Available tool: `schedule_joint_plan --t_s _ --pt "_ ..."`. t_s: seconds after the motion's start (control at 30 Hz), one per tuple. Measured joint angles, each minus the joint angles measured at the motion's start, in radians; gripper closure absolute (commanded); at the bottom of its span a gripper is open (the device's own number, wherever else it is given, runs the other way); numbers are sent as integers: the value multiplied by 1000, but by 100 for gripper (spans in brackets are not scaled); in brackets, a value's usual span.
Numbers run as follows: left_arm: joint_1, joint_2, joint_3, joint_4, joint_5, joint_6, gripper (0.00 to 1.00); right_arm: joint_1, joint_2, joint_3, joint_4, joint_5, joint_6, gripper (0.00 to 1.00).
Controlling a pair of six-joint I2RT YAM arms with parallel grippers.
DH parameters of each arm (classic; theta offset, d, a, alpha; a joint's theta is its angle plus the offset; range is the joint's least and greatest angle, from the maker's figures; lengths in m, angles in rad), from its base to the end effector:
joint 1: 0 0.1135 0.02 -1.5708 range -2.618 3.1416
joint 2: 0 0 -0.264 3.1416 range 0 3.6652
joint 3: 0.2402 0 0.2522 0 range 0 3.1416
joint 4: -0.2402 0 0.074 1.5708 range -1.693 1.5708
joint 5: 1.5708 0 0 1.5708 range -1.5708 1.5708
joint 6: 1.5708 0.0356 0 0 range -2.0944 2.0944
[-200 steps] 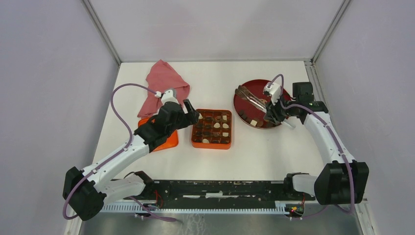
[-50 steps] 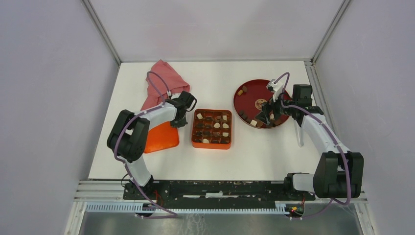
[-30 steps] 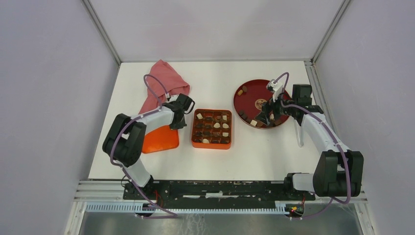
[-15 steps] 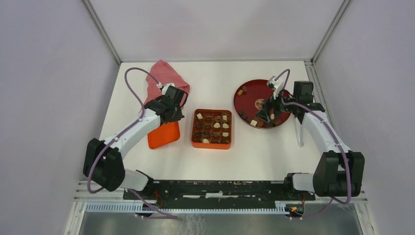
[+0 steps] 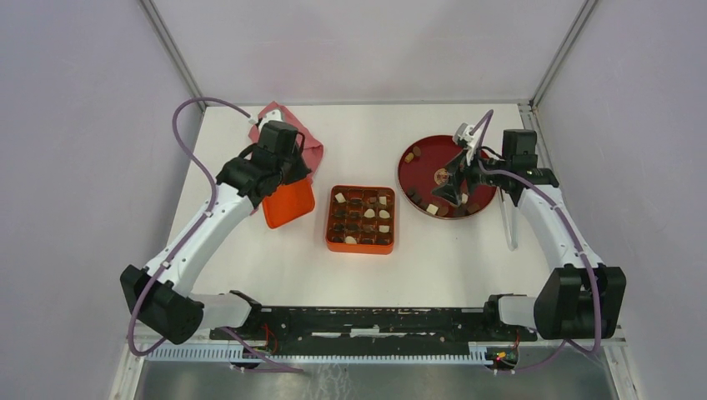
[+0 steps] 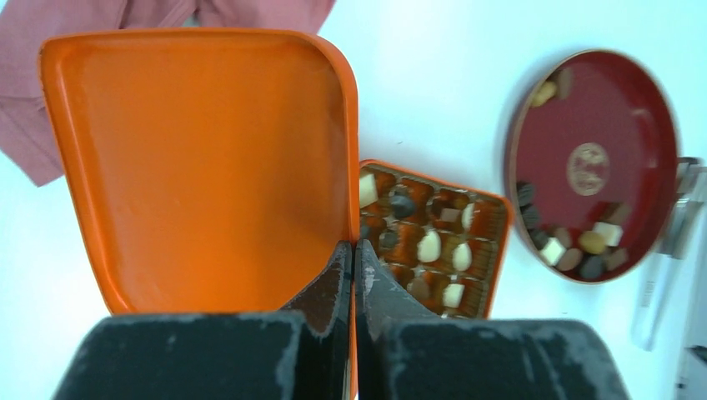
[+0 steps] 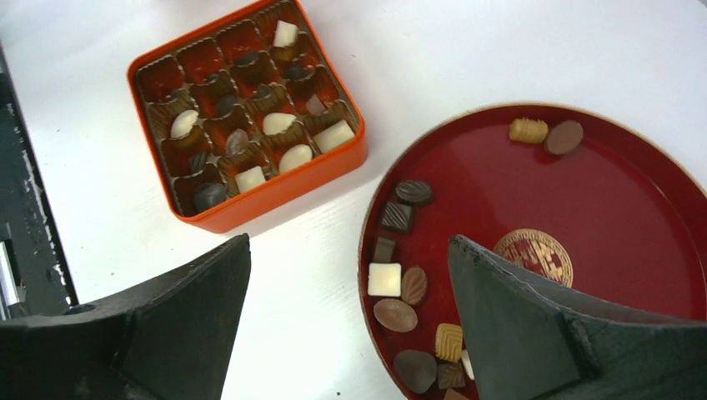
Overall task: Pack the chocolate
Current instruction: Pick up the box lid from the center of the board, then adjust the box lid.
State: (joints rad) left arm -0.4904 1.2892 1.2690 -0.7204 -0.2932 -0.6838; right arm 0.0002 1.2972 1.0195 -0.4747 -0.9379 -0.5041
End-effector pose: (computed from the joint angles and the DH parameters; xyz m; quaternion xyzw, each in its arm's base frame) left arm 0.2453 -0.1193 0.3492 -0.1460 0.8953 -0.1097 0.4062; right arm 0.2701 0.0288 0.2933 -0.3783 0.7477 0.3131 0.4471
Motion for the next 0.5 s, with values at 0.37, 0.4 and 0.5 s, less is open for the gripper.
schedule_joint_plan --t_s 0.37,0.4,0.5 --pt "0 -38 173 40 134 -75 98 75 -23 50 -8 -41 -9 8" --pt "0 -40 185 48 146 -79 98 75 -23 52 -3 -41 2 8" --pt "0 -47 218 80 181 -103 98 82 -36 53 23 -22 24 8"
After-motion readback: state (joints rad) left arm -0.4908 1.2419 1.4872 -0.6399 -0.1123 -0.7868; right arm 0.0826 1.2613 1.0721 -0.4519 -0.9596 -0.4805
